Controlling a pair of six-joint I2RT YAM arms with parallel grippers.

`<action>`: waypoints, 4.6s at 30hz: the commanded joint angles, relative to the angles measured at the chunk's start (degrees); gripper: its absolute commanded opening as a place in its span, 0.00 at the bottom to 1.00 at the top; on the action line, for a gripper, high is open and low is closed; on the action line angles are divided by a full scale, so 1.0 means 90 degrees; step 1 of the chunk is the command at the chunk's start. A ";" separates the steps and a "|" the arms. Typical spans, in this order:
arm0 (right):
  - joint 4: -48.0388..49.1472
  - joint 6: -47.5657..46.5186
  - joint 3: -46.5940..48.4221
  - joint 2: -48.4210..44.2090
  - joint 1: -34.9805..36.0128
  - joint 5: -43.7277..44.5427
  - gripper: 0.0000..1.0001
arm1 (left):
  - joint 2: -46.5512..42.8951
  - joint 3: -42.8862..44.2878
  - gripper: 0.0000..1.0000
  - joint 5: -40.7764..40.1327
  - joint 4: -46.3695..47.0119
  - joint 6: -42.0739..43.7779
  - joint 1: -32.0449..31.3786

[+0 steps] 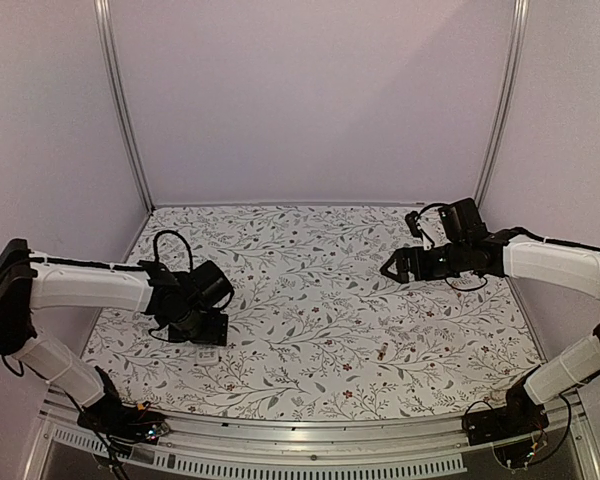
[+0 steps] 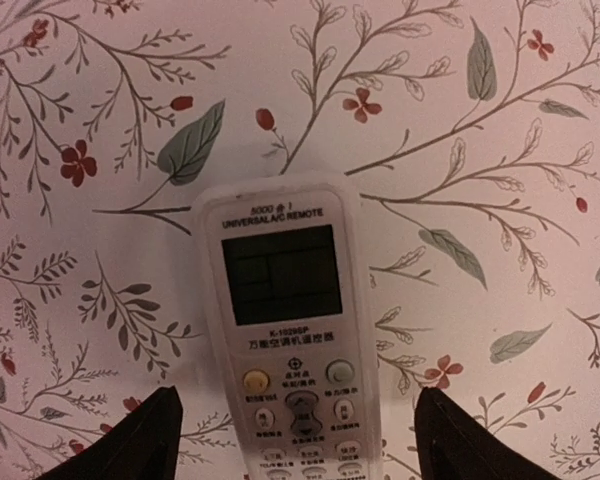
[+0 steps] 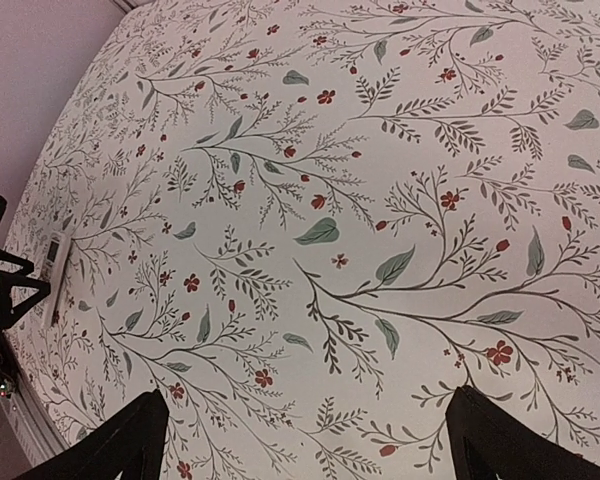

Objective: Load the batteries into the remote control
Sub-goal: Pick up the remote control from the center of the board, then pass from the left arm to the right, then pass from the right arm to the left

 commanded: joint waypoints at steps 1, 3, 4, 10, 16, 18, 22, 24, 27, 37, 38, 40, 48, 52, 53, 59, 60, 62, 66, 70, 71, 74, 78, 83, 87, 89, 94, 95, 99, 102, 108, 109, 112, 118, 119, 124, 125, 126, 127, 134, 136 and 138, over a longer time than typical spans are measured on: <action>0.0067 -0.0061 -0.0073 -0.0015 0.0054 -0.0145 0.99 | 0.0382 0.0109 0.81 -0.0093 0.0084 -0.0387 -0.0312; 0.0066 -0.0075 -0.0075 -0.0002 0.0054 -0.0182 0.99 | 0.0546 0.0164 0.78 -0.0127 0.0082 -0.0432 -0.0410; 0.0064 -0.0073 -0.0082 -0.0004 0.0051 -0.0186 0.99 | 0.0623 0.0185 0.77 -0.0155 0.0075 -0.0471 -0.0457; 0.0087 -0.0090 -0.0093 0.0020 0.0054 -0.0250 0.99 | 0.0911 0.0241 0.64 -0.0211 0.0142 -0.0652 -0.0563; 0.0100 -0.0157 -0.0077 0.0034 0.0049 -0.0524 0.99 | 0.0944 0.0338 0.47 -0.0210 0.0216 -0.0529 -0.0563; 0.0108 -0.0192 -0.0083 0.0021 0.0052 -0.0628 0.99 | 0.0935 0.0414 0.43 -0.0152 0.0246 -0.0384 -0.0563; 0.0181 -0.0265 -0.0151 -0.0072 0.0051 -0.1004 0.99 | 0.0688 0.0550 0.37 0.0358 0.0652 0.0444 -0.0572; 0.0272 -0.0334 -0.0245 -0.0178 0.0059 -0.1247 0.99 | 0.0481 0.0644 0.35 0.0835 0.0905 0.1143 -0.0573; 0.0413 -0.0497 -0.0414 -0.0443 0.0091 -0.1656 0.99 | 0.0215 0.0865 0.35 0.1923 0.1068 0.1981 -0.0573; 0.0490 -0.1215 -0.0724 -0.1613 0.0980 -0.2394 0.99 | -0.0223 0.1332 0.35 0.5906 0.1677 0.2780 -0.0950; 0.0473 -0.1292 -0.0720 -0.1757 0.1158 -0.2368 0.99 | -0.0175 0.1404 0.34 0.6200 0.1681 0.2800 -0.1056; 0.0349 -0.1452 -0.0683 -0.1925 0.1505 -0.2260 0.98 | -0.0089 0.1536 0.33 0.6617 0.1676 0.2857 -0.1310; -0.0504 -0.2167 -0.0307 -0.2402 0.3337 -0.1360 0.92 | 0.0058 0.1791 0.30 0.7816 0.1624 0.2920 -0.1818; -0.1239 -0.2523 0.0170 -0.2381 0.4334 -0.0505 0.86 | 0.0058 0.1843 0.30 0.8294 0.1775 0.2811 -0.1955; -0.1410 -0.2647 0.0305 -0.2355 0.4560 -0.0313 0.84 | 0.0066 0.1860 0.30 0.8434 0.1816 0.2786 -0.1998; -0.2043 -0.3052 0.0909 -0.2140 0.5392 0.0439 0.73 | 0.0182 0.2001 0.30 0.8750 0.1854 0.2751 -0.2182; -0.2092 -0.3129 0.0980 -0.2088 0.5450 0.0473 0.71 | 0.0197 0.2021 0.30 0.8773 0.1858 0.2751 -0.2222; -0.2156 -0.3215 0.1104 -0.1979 0.5523 0.0477 0.70 | 0.0270 0.2039 0.29 0.8825 0.1945 0.2684 -0.2267; -0.2233 -0.3363 0.1329 -0.1783 0.5705 0.0461 0.63 | 0.0361 0.2049 0.28 0.8965 0.2171 0.2570 -0.2330; -0.2378 -0.3514 0.1532 -0.1587 0.5906 0.0502 0.62 | 0.0358 0.2020 0.31 0.9092 0.2582 0.2362 -0.2349; -0.2389 -0.3525 0.1560 -0.1558 0.5931 0.0465 0.61 | 0.0372 0.2025 0.32 0.9127 0.2635 0.2321 -0.2349; -0.2488 -0.3566 0.1639 -0.1439 0.5976 0.0362 0.55 | 0.0392 0.2020 0.32 0.9251 0.2743 0.2275 -0.2358; -0.2577 -0.3600 0.1690 -0.1363 0.5980 0.0320 0.43 | 0.0397 0.1996 0.32 0.9311 0.2800 0.2256 -0.2362; -0.2584 -0.3551 0.1759 -0.1361 0.5987 0.0277 0.23 | 0.0464 0.1961 0.32 0.9394 0.2888 0.2232 -0.2352; -0.2592 -0.3520 0.1772 -0.1408 0.5982 0.0237 0.12 | 0.0463 0.1937 0.35 0.9315 0.2876 0.2272 -0.2342; -0.2604 -0.3495 0.1767 -0.1448 0.5980 0.0194 0.08 | 0.0418 0.1927 0.47 0.9100 0.2813 0.2320 -0.2291; -0.2676 -0.3401 0.1688 -0.1564 0.5974 0.0320 0.01 | -0.0032 0.1821 0.91 0.8317 0.2728 0.2374 -0.1981; -0.2698 -0.3362 0.1656 -0.1588 0.5967 0.0350 0.00 | -0.0279 0.1803 0.95 0.8127 0.2643 0.2456 -0.1891; -0.2704 -0.3046 0.1513 -0.1616 0.5599 0.0149 0.00 | -0.1187 0.1655 1.00 0.6891 0.2279 0.2867 -0.1665; -0.2630 -0.2703 0.1357 -0.1623 0.5062 -0.0263 0.00 | -0.1775 0.1357 1.00 0.5884 0.2277 0.3144 -0.1628; -0.2319 -0.1889 0.1197 -0.1524 0.4098 -0.1477 0.00 | -0.2064 0.0744 0.93 0.4805 0.2386 0.3698 -0.1710; -0.2323 -0.1801 0.1217 -0.1417 0.4041 -0.1622 0.00 | -0.2005 0.0766 0.93 0.4663 0.2334 0.3774 -0.1773; -0.2325 -0.1627 0.1290 -0.1208 0.3976 -0.1972 0.00 | -0.1697 0.0872 0.91 0.4429 0.2294 0.3944 -0.1939; -0.2303 -0.1269 0.1407 -0.0757 0.3762 -0.2694 0.00 | -0.1053 0.1094 0.83 0.4752 0.2362 0.4072 -0.2228; -0.2298 -0.1247 0.1426 -0.0713 0.3736 -0.2779 0.00 | -0.0996 0.1113 0.80 0.4804 0.2412 0.4081 -0.2267; -0.2282 -0.1132 0.1556 -0.0485 0.3582 -0.3154 0.00 | -0.0780 0.1129 0.65 0.5241 0.2592 0.4046 -0.2335; -0.2283 -0.1113 0.1566 -0.0444 0.3560 -0.3218 0.00 | -0.0737 0.1138 0.63 0.5321 0.2593 0.4041 -0.2340; -0.2276 -0.1108 0.1567 -0.0430 0.3554 -0.3278 0.00 | -0.0686 0.1140 0.58 0.5366 0.2603 0.4035 -0.2349; -0.2274 -0.1106 0.1574 -0.0407 0.3542 -0.3336 0.00 | -0.0664 0.1136 0.54 0.5393 0.2630 0.4015 -0.2359; -0.2279 -0.1104 0.1588 -0.0366 0.3514 -0.3478 0.00 | -0.0688 0.1075 0.31 0.5673 0.2906 0.3916 -0.2360; -0.2270 -0.1102 0.1596 -0.0366 0.3471 -0.3550 0.03 | -0.0715 0.1033 0.25 0.5769 0.3042 0.3836 -0.2360; -0.2239 -0.1084 0.1588 -0.0388 0.3348 -0.3639 0.17 | -0.0741 0.0952 0.18 0.5862 0.3276 0.3709 -0.2345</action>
